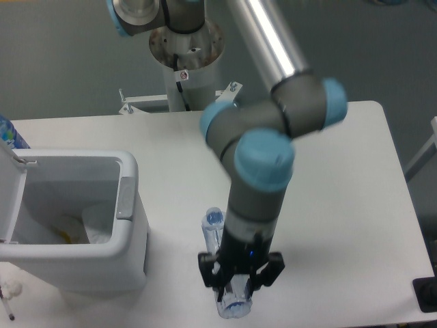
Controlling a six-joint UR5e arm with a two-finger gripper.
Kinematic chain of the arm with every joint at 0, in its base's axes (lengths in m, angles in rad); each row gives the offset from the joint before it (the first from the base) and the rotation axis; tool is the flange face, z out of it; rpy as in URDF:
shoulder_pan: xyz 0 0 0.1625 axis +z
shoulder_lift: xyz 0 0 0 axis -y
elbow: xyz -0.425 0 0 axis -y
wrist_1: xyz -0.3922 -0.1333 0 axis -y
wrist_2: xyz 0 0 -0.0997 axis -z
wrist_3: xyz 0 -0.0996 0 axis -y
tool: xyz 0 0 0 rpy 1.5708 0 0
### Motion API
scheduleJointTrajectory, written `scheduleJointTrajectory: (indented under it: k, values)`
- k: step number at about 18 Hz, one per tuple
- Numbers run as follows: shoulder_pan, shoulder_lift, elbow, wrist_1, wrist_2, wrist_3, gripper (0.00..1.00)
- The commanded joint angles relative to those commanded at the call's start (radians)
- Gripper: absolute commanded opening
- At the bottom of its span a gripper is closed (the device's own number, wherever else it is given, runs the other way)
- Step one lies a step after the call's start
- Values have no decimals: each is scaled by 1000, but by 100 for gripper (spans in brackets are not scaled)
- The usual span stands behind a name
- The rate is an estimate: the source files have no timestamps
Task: Place the trash in the trash can
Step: 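Close the gripper around the water bottle's body, then lift the bottle, carry it over the bin and release it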
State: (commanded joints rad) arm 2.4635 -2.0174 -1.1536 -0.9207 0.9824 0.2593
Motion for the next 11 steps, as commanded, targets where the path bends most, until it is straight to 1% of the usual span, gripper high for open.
scheduleJointTrajectory:
  k: [2,3,5,6,8,10,11]
  values:
    - [9,35,3,57,-74,-2,4]
    - [8,40,14,86,-88,-5,4]
    - [-3,42,43,118,-114,-34,4]
    - [-11,49,57,123,-135,-54,4]
    - [-33,71,55,132,-174,-64,4]
    - [-95,91,43,132,-176,-66,5]
    - [-121,92,38,134,-176,-68,7]
